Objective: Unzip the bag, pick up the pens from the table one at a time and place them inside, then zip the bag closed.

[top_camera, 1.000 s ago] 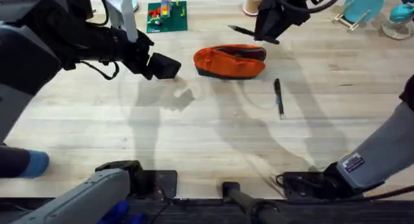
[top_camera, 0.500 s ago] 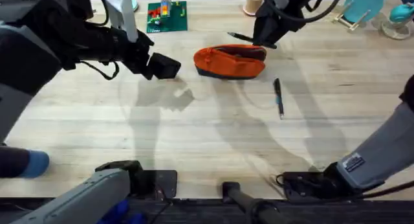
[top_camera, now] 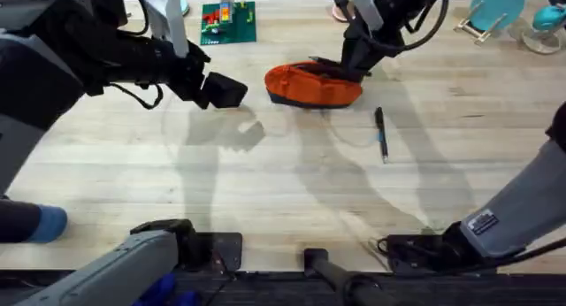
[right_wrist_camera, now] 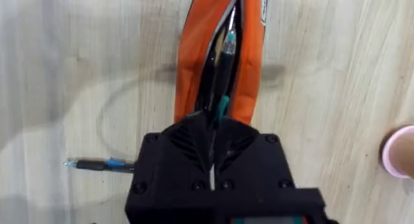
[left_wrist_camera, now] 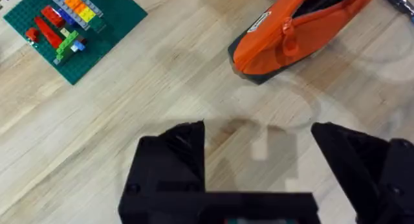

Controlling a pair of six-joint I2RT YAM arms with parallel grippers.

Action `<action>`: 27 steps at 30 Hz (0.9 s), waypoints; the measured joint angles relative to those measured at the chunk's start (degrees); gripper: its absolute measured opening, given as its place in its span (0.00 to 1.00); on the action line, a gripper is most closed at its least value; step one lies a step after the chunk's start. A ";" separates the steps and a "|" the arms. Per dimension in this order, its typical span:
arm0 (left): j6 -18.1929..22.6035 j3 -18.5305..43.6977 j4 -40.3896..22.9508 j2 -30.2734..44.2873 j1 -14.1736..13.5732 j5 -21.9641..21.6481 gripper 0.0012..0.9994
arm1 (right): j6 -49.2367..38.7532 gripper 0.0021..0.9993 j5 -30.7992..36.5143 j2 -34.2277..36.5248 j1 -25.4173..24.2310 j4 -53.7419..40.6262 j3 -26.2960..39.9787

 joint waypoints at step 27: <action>0.00 0.00 -0.02 0.00 0.00 0.00 0.99 | 5.44 0.03 -0.49 -0.02 0.13 12.74 -9.05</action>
